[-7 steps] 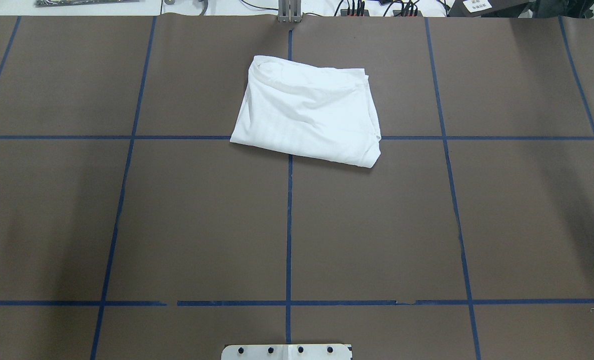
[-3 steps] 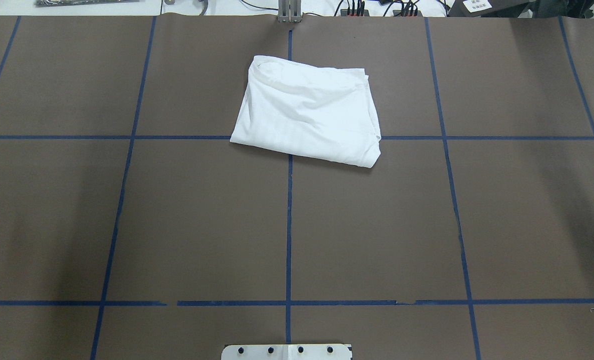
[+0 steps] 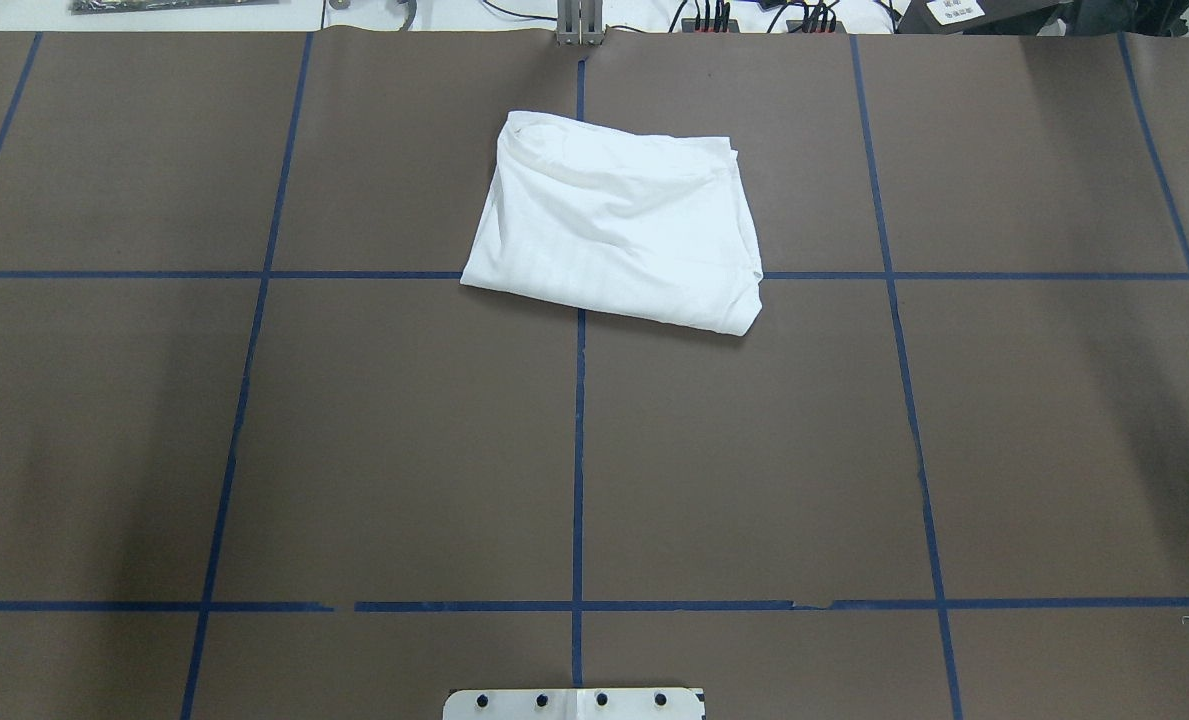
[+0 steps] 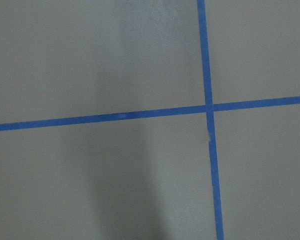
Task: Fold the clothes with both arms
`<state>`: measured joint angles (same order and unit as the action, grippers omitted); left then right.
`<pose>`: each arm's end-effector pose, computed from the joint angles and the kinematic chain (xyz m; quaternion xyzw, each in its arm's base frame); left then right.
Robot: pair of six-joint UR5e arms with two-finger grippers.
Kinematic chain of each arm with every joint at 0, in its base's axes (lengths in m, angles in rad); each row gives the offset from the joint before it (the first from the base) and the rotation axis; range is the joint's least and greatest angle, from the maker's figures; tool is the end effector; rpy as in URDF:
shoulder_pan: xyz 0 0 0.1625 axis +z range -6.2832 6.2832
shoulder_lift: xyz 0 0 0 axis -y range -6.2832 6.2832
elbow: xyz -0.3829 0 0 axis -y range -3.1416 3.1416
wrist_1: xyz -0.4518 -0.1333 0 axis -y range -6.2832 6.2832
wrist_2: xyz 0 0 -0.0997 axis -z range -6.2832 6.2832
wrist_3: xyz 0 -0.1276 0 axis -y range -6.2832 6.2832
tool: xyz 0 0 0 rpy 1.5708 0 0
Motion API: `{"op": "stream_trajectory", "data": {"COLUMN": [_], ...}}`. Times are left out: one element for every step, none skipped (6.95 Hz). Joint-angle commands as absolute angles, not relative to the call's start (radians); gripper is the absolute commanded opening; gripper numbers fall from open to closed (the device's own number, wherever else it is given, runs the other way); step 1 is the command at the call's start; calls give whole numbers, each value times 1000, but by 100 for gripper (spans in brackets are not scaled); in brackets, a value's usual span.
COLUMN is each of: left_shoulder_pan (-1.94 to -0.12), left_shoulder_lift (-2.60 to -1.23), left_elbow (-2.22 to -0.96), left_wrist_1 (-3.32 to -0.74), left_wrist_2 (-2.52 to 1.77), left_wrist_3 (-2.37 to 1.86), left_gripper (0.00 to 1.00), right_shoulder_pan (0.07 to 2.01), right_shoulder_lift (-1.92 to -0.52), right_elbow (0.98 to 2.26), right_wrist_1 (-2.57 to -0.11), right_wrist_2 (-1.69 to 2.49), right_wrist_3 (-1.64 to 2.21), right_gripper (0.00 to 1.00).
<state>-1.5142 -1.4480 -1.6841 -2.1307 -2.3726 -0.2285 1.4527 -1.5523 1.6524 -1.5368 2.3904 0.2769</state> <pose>-0.0112 -0.5378 0.5703 0.1943 0.4073 0.0296 0.8919 -0.0271 -0.5678 0.5732 -0.0177 -0.4019 0.0460 0.9144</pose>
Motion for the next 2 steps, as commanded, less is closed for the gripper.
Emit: {"op": "stream_trajectory", "data": {"left_shoulder_pan": [-1514, -1514], "left_shoulder_lift": [-1469, -1483], "left_elbow": [-1695, -1707], "left_wrist_1": [-2132, -2131], "left_wrist_2": [-2375, -2370], "left_wrist_3": [-229, -227], "left_gripper": [100, 100], "right_shoulder_pan": [1453, 1453], "right_shoulder_lift": [-1552, -1546], "right_elbow": [1651, 1655], "right_wrist_1": [-1528, -1528], "right_wrist_2": [2393, 2393], "right_wrist_3": [287, 285], "right_gripper": [100, 100]}}
